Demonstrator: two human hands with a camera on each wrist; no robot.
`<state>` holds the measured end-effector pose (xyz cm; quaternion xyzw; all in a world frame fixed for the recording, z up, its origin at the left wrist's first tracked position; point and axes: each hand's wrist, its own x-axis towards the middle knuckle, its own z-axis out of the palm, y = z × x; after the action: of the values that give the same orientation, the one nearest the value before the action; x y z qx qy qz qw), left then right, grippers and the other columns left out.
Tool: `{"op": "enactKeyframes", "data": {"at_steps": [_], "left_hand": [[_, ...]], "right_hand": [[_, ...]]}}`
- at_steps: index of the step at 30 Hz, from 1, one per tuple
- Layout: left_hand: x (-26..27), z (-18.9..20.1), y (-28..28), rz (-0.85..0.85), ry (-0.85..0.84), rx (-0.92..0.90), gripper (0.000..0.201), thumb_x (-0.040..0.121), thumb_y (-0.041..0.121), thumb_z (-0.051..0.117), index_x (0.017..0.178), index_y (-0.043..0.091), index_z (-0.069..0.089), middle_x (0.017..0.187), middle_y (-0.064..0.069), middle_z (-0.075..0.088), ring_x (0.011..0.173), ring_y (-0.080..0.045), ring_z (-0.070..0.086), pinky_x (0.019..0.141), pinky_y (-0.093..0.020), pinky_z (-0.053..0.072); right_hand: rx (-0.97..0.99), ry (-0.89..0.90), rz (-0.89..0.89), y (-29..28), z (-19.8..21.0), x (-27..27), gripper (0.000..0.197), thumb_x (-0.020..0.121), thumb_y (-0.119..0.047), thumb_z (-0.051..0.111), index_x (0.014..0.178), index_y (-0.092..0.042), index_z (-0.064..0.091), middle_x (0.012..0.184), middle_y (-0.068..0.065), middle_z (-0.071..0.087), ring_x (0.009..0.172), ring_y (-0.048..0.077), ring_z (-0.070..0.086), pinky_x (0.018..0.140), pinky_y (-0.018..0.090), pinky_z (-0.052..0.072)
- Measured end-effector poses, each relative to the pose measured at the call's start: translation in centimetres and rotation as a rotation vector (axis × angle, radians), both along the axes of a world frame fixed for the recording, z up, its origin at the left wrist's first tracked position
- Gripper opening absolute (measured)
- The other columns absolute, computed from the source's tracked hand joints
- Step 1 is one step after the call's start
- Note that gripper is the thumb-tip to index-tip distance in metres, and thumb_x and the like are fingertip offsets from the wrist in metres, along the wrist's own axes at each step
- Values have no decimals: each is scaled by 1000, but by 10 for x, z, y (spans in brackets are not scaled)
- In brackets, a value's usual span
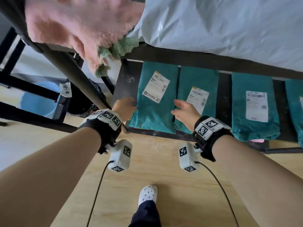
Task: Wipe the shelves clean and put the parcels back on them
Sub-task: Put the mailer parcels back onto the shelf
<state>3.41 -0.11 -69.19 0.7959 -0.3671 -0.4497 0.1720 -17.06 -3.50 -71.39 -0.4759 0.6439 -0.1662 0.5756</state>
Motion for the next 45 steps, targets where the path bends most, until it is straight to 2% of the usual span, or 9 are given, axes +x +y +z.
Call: {"op": "enactKeyframes", "data": {"at_steps": [5,10,21,26,33,36,39,42,45], "left_hand": [[3,-34,-22,122,123,-63,40,92,4,55,131,6,51,127,-13,59,114,-29,58,92,-30,48],[2,-46,-39,77,180,-87,40,91,9,57,130,7,51,127,-18,58,116,-34,57,101,-47,45],[3,-57,-58,152,322,-61,37,91,10,60,127,17,55,120,-11,64,104,-30,64,90,-50,52],[7,-56,-66,167,329,-57,51,91,16,60,138,25,42,122,-7,62,104,-26,63,83,-42,55],[4,-59,-81,188,254,-121,44,91,20,61,133,25,49,123,-6,62,105,-26,63,85,-44,55],[6,-57,-74,194,221,-118,39,90,19,62,128,21,53,117,-8,64,100,-27,64,82,-45,56],[7,-55,-60,223,232,-73,34,89,14,63,122,17,55,113,-7,64,94,-25,64,80,-42,55],[6,-49,-39,213,266,-6,33,88,10,64,120,15,56,115,-10,65,97,-28,65,81,-44,56],[6,-40,-15,209,291,29,32,87,6,64,118,11,58,115,-12,64,84,-24,64,58,-28,58]], "right_hand": [[-1,82,72,-27,-20,6,68,91,1,57,150,-12,25,155,5,29,139,24,35,113,36,33],[2,88,13,-37,-30,9,65,88,-7,63,146,-9,33,150,6,38,134,25,42,111,40,37],[99,-65,-175,-48,-38,15,80,81,15,61,149,-12,29,149,17,37,134,29,42,102,46,46],[98,-85,-282,-56,-31,16,65,86,6,63,144,-6,36,138,12,50,120,26,54,81,30,47],[126,-93,-367,-76,-38,20,43,94,-7,57,135,-4,47,131,15,57,115,29,58,92,40,51],[153,-164,-398,-72,-38,16,33,95,-6,55,128,-1,51,120,15,61,104,26,62,85,34,51],[163,-185,-420,-60,-34,12,4,92,-7,60,95,-3,59,111,20,63,94,26,65,85,33,52],[129,-145,-445,-45,-32,8,15,85,-6,69,78,-10,57,104,20,66,91,29,66,82,35,56],[79,-108,-454,-26,-24,1,19,77,-3,76,78,-12,59,100,17,67,93,30,67,74,33,56]]}}
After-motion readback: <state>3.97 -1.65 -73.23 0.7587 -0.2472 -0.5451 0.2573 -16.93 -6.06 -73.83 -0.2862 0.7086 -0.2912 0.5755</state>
